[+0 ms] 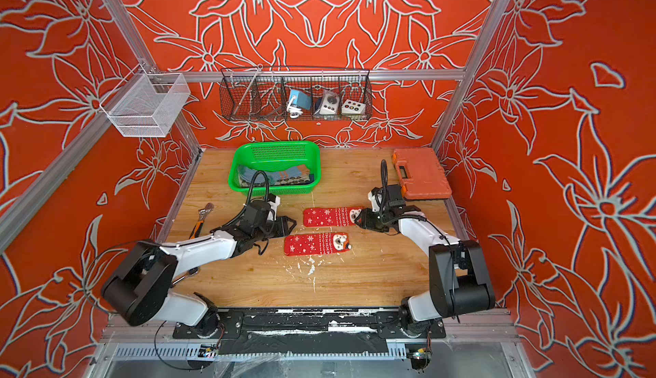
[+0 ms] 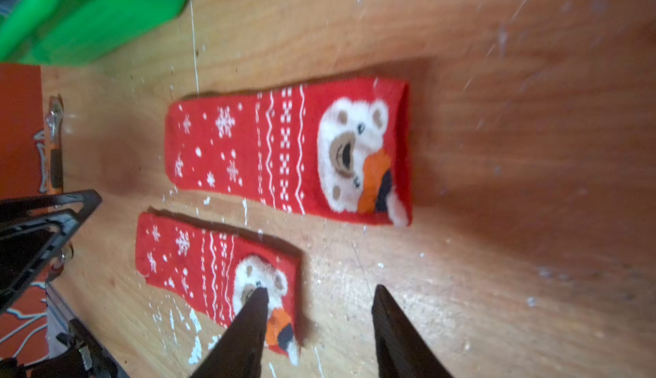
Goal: Place the socks together as a pair
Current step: Flatten out the sock at the center of the board, then move the sock to the center of the board.
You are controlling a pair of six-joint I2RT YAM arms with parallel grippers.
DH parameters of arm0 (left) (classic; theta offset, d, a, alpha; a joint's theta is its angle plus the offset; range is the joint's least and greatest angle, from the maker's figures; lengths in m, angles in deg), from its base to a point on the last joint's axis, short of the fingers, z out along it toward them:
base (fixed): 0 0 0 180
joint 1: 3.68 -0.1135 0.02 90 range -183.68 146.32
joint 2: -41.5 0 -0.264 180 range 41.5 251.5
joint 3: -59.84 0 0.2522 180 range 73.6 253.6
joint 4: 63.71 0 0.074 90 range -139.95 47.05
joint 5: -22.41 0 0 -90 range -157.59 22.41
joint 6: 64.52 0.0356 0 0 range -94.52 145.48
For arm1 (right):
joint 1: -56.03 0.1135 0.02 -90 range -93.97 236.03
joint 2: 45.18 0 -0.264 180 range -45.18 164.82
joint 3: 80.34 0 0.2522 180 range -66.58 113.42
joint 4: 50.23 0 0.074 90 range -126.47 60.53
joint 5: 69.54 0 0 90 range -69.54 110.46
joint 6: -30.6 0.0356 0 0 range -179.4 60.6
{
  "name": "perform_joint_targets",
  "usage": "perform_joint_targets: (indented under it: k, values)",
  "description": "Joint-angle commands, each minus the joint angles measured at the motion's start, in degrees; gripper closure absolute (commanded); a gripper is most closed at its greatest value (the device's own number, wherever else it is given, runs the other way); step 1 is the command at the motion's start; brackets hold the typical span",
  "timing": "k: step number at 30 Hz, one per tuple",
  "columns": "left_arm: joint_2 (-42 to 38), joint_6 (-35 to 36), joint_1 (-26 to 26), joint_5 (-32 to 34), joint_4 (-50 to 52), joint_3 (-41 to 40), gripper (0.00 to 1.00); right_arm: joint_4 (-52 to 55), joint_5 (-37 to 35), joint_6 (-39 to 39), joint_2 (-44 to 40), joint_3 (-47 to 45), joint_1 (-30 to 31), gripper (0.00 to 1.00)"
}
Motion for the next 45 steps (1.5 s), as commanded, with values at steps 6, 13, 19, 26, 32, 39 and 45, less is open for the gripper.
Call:
perform_joint_targets:
  k: [6,13,19,26,32,39,45]
  values:
    - [11.3,-1.0,1.1,0.0,-2.5,7.7,0.56,2.2,-2.6,-2.5,7.3,5.0,-2.5,0.50]
    - [17.3,-1.0,2.9,0.4,-2.5,11.8,0.61,0.5,-0.3,-3.0,12.2,6.0,-2.5,0.53]
    - [20.3,-1.1,4.0,0.8,-1.5,13.9,0.74,-0.6,2.3,-2.7,13.7,6.2,-2.5,0.71]
    - [15.8,0.0,4.1,6.6,3.1,12.3,1.00,-1.1,7.0,-2.6,12.5,4.9,-1.4,0.93]
    - [9.3,0.3,3.0,7.4,4.2,6.9,1.00,-1.3,9.9,-2.5,11.5,4.1,1.3,1.00]
    - [4.9,1.3,1.0,7.2,5.7,3.4,1.00,-2.0,10.0,-2.2,10.5,3.0,1.8,1.00]
    - [2.1,1.9,0.6,6.0,6.7,3.3,1.00,-1.8,12.5,-1.0,8.2,4.1,3.8,1.00]
